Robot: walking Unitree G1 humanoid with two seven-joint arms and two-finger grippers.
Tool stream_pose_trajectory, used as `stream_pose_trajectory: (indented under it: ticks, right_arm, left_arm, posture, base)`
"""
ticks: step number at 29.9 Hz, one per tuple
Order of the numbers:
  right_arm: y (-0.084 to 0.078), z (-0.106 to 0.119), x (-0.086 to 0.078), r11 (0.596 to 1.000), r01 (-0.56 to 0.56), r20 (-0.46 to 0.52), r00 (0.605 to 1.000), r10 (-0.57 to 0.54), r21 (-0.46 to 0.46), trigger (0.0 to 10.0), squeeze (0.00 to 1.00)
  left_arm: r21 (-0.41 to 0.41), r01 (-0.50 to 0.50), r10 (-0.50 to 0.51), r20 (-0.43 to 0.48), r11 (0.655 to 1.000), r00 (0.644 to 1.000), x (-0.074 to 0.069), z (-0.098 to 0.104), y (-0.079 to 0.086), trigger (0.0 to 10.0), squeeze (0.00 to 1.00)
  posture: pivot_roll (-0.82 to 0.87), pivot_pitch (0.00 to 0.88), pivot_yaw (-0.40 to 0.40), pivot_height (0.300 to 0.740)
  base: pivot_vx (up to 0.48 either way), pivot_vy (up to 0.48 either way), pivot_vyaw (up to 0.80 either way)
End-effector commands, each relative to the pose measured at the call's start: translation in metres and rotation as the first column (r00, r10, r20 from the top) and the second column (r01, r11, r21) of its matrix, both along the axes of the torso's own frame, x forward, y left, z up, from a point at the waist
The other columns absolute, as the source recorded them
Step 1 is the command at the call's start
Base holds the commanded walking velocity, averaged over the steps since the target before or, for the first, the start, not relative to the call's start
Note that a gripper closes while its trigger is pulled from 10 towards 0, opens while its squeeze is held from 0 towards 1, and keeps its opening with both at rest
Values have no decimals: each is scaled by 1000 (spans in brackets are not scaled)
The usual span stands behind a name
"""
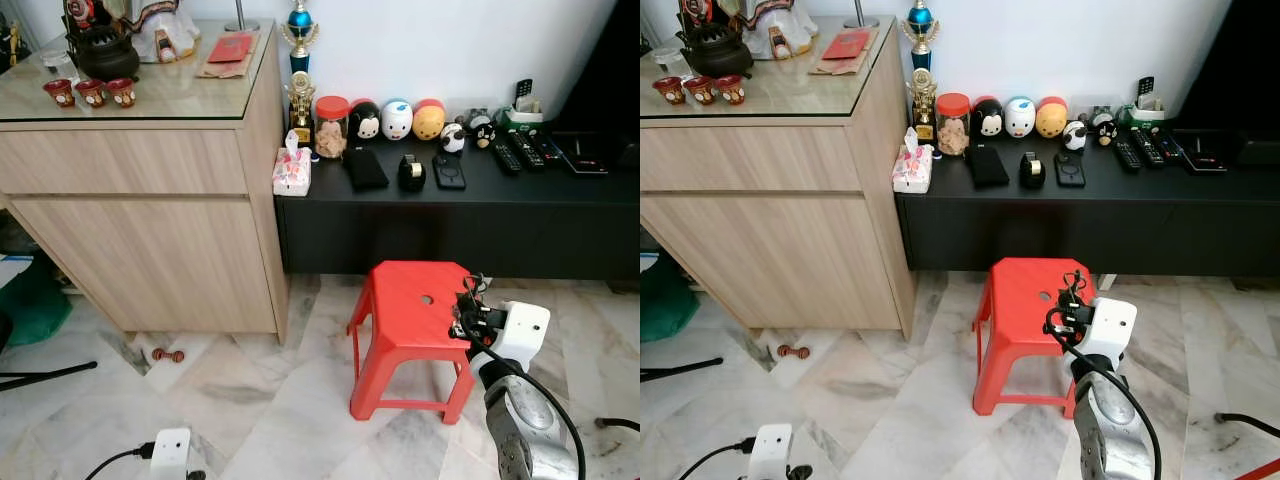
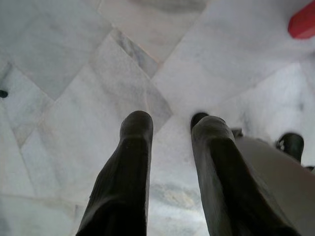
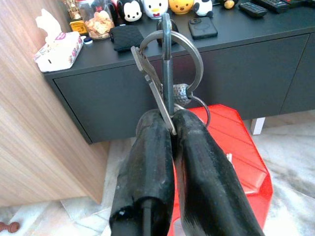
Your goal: Hang keys on a hook
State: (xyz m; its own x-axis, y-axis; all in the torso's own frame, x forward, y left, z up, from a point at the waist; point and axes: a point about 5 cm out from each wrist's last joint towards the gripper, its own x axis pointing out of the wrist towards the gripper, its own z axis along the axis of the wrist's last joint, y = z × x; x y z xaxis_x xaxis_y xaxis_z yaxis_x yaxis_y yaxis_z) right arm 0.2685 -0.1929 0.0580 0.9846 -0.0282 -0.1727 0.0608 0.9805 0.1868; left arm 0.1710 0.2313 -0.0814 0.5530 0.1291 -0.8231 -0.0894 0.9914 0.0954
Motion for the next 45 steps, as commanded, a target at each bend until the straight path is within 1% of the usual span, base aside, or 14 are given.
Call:
stream_pose_trajectory:
  ticks: [1,3,5,9,13,15,16,26,32,38,45]
  right_arm:
    - [1,7,3,1000,-7,25,1000,8,-15,10000,0]
    - [2,7,3,1000,-8,23,1000,8,-15,10000,0]
    - [3,7,3,1000,-8,22,1000,8,-15,10000,0]
    - [6,8,5,1000,-9,27,1000,10,-19,10000,0]
    - [11,9,6,999,-26,32,999,27,-26,10000,0]
    - [11,9,6,999,-26,32,999,27,-26,10000,0]
    - [14,9,7,999,-33,34,999,34,-33,10000,0]
    - [15,9,8,999,-21,37,999,23,-35,10000,0]
    - [20,7,8,1000,-15,34,999,16,-27,10000,0]
    - [19,7,8,999,0,30,1000,1,-32,10000,0]
    - [19,6,8,999,2,29,1000,-1,-40,10000,0]
  left_arm:
    - [-1,2,-2,-67,1000,998,-17,-7,3,10000,0]
    - [3,7,-7,-82,1000,997,-21,-8,4,10000,0]
    - [4,7,-7,-84,1000,996,-21,-8,5,10000,0]
    - [4,-10,11,-98,1000,995,-26,-9,8,10000,0]
    - [1,7,-7,-94,1000,996,-22,-9,5,10000,0]
    - [1,7,-7,-94,1000,996,-22,-9,5,10000,0]
    - [-3,21,-21,-87,1000,996,-20,-8,3,10000,0]
    - [-2,32,-32,-88,999,996,-22,-8,5,10000,0]
    - [0,49,-49,-95,999,994,-22,-8,7,10000,0]
    - [2,56,-56,-94,998,994,-22,-8,8,10000,0]
    - [18,68,-66,-111,997,992,-24,-8,9,10000,0]
  posture:
    - [-109,0,-7,740]
    - [-112,0,0,740]
    - [-112,0,0,740]
    - [-116,0,4,740]
    - [-114,0,9,740]
    - [-114,0,9,740]
    - [-116,0,16,740]
    - [-117,0,31,740]
    - [-114,0,41,740]
    - [-114,0,43,740]
    - [-110,0,39,740]
  base:
    - [0,0,0]
    - [0,0,0]
    - [0,0,0]
    - [0,0,0]
    - [-121,0,0]
    - [-244,0,0]
    - [-296,0,0]
    - [-315,0,0]
    - [-316,0,0]
    - [-298,0,0]
    - [0,0,0]
